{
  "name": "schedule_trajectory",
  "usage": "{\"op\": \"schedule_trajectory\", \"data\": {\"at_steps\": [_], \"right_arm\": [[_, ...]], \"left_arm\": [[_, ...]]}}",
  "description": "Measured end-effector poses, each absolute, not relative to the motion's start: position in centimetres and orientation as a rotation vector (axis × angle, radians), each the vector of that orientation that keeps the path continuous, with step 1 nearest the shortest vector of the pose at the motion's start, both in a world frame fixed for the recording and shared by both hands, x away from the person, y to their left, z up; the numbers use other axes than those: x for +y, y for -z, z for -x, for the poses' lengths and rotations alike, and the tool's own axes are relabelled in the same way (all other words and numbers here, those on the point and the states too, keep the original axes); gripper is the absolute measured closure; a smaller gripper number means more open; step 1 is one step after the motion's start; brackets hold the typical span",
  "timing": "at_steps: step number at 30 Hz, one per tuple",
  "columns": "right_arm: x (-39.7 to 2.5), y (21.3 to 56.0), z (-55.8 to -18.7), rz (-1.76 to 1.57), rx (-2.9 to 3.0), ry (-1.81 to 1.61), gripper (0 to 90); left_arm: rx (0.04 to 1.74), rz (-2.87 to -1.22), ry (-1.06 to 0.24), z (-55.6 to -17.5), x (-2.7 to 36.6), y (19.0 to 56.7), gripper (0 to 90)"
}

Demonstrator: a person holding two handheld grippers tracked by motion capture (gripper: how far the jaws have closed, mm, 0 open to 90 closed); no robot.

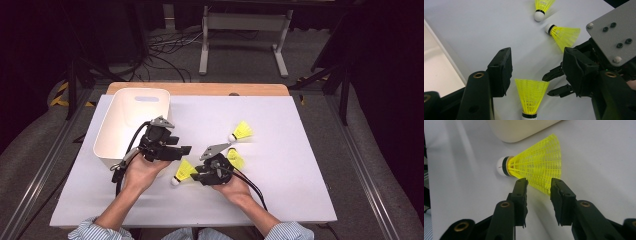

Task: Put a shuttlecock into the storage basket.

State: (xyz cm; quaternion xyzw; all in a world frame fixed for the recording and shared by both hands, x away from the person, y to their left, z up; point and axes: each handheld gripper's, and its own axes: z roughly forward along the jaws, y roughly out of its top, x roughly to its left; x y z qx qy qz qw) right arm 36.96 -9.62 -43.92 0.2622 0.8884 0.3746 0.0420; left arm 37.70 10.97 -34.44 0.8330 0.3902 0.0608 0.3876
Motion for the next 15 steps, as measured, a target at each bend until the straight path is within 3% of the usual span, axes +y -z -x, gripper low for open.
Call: {"op": "schedule_trajectory", "data": {"at_steps": [15], "right_arm": [[-9.54,43.88,-36.68,-0.737,2.745,-1.153,87.9]], "left_arm": [[0.995,-2.125,-0.164,-37.68,10.73,34.43,39.0]]}}
